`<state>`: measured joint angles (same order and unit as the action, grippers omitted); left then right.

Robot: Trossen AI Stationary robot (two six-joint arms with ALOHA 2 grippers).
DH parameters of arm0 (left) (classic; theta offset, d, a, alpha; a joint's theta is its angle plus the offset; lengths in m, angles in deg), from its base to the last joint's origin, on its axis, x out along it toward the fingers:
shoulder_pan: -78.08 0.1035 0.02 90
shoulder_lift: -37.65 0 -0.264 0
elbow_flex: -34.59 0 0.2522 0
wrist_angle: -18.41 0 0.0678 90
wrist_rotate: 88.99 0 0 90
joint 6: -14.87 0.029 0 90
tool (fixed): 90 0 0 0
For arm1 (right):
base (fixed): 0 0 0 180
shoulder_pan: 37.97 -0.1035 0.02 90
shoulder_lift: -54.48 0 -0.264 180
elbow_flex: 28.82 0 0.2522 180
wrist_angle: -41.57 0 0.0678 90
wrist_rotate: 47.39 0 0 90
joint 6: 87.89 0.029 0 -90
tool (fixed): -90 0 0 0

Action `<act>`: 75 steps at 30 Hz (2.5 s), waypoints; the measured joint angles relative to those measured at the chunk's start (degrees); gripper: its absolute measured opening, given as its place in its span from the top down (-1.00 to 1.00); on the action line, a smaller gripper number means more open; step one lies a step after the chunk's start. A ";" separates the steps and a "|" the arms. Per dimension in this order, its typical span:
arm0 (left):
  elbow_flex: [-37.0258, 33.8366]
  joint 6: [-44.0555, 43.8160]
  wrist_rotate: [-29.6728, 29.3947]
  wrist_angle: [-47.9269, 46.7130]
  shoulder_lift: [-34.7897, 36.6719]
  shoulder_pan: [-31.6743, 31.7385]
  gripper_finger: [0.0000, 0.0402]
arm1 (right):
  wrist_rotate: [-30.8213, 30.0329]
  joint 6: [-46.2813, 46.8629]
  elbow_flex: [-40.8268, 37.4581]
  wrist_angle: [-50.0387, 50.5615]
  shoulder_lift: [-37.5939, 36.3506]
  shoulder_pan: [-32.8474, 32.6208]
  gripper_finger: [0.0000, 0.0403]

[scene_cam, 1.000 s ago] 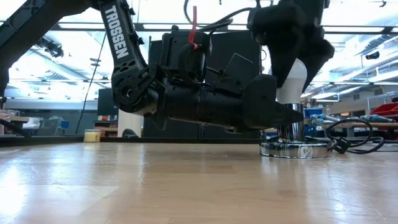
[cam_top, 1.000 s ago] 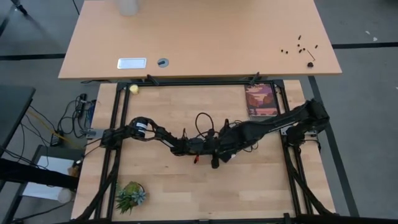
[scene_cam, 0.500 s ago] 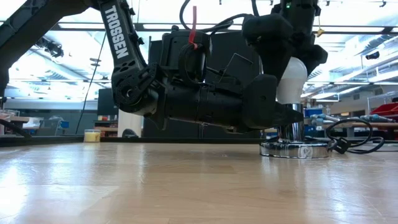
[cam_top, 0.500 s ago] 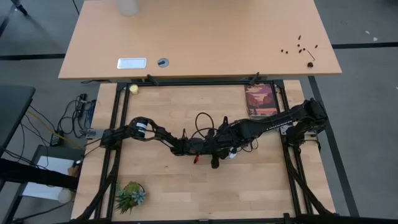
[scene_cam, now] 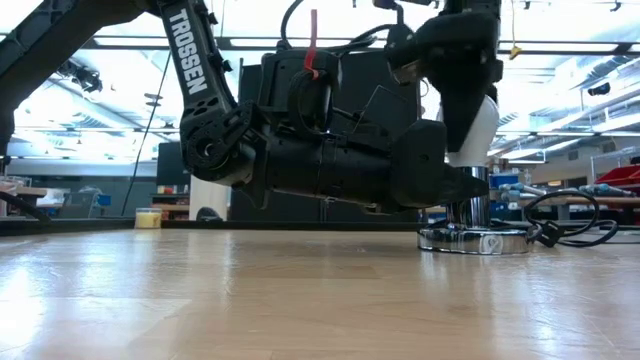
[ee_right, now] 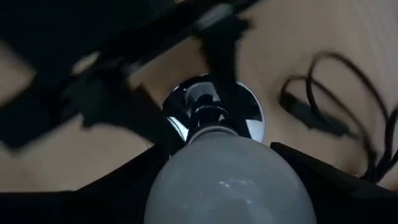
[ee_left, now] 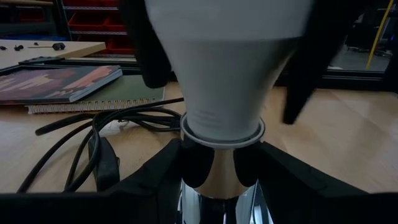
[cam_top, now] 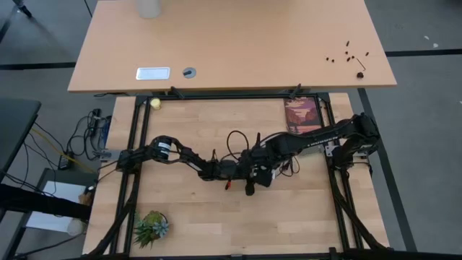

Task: Screw lightbulb
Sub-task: Remove the lightbulb from the silver lamp

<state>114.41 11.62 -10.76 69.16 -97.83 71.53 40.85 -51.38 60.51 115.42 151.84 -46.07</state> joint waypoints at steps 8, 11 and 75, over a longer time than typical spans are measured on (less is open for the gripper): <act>0.00 0.02 0.00 -0.07 0.00 0.00 0.06 | 0.68 -44.55 0.00 -0.10 0.00 -0.57 -0.35; 0.00 0.04 0.01 -0.07 0.00 0.00 0.06 | 0.67 -63.41 -0.01 0.21 0.00 -0.57 -0.34; -0.02 -0.07 1.32 -0.42 0.11 0.00 0.06 | -7.05 44.75 -0.98 -1.30 0.00 -4.06 -0.43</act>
<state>114.39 11.55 -9.44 68.74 -97.72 71.54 33.80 -6.63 59.53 114.12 151.84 -50.13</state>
